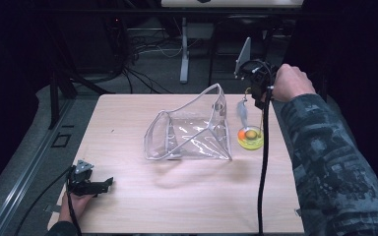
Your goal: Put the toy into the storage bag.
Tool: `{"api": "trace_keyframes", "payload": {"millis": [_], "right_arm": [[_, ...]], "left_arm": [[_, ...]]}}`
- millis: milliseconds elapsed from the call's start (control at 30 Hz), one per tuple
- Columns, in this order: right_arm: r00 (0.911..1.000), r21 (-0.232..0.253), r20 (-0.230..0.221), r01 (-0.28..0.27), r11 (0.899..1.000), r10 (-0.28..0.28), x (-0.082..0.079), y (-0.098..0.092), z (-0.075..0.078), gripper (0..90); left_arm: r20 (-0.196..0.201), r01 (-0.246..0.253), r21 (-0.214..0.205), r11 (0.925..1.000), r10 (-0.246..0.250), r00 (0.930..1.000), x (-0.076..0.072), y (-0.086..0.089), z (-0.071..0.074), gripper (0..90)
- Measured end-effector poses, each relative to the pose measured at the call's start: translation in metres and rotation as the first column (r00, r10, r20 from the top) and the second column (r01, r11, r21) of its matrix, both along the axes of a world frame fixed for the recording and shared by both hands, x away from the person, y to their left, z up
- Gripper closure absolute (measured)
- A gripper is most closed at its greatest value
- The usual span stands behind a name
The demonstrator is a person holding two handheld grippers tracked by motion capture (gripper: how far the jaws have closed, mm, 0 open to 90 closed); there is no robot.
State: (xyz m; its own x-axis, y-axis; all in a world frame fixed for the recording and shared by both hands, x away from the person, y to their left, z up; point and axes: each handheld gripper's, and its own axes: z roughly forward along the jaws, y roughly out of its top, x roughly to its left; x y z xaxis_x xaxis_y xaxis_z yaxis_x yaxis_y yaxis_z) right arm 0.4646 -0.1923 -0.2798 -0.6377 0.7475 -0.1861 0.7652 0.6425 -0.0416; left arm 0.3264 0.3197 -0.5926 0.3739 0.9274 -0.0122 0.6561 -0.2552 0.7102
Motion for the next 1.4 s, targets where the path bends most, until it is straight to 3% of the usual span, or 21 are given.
{"api": "trace_keyframes", "payload": {"millis": [467,800,1400], "right_arm": [[0.9993,-0.014,0.024,0.028,1.0,-0.027,0.013,-0.009,-0.002,87.8],[0.9972,0.022,0.068,0.03,0.999,-0.032,0.018,-0.007,0.021,87.8],[0.9927,0.024,0.118,0.023,0.999,-0.026,0.022,0.005,0.053,87.9]], "left_arm": [[0.0,-0.001,0.001,1.0,0.001,1.0,0.0,0.0,0.0,0.5],[0.0,-0.002,0.002,1.0,0.002,1.0,0.0,0.0,0.0,0.6],[0.0,-0.003,0.001,1.0,0.003,1.0,0.0,0.0,0.0,0.6]]}}
